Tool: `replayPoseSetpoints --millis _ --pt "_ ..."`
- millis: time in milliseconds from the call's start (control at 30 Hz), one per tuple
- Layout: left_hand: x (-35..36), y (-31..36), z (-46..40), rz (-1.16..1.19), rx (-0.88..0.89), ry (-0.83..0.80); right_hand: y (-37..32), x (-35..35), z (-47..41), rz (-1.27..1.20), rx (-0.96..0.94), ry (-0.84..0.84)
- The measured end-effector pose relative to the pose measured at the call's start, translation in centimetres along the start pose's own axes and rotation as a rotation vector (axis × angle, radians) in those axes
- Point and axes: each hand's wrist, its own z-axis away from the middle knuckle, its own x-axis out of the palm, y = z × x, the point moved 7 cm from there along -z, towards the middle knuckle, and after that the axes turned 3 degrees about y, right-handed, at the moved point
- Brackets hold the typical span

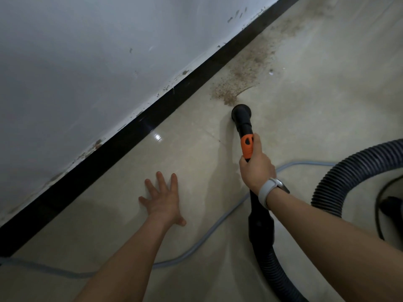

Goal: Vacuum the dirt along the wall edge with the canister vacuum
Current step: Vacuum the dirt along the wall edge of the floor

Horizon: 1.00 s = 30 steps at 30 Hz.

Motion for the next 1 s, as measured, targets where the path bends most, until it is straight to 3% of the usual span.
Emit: replayPoseSetpoints --millis 133,500,767,1000 --pt "0.0 -0.3 -0.5 -0.039 0.014 -0.009 0.3 0.2 -0.8 -0.019 0.032 0.012" --pt "0.2 -0.1 -2.2 -0.149 0.058 -0.048 -5.3 2.0 -4.1 -0.228 -0.096 -0.080" --pt "0.4 -0.1 -2.5 -0.149 0.049 -0.058 -9.7 3.7 -5.8 -0.144 -0.176 -0.133" --pt "0.2 0.1 -2.2 -0.148 0.048 -0.068 -9.6 3.3 -7.0 -0.126 -0.141 -0.119"
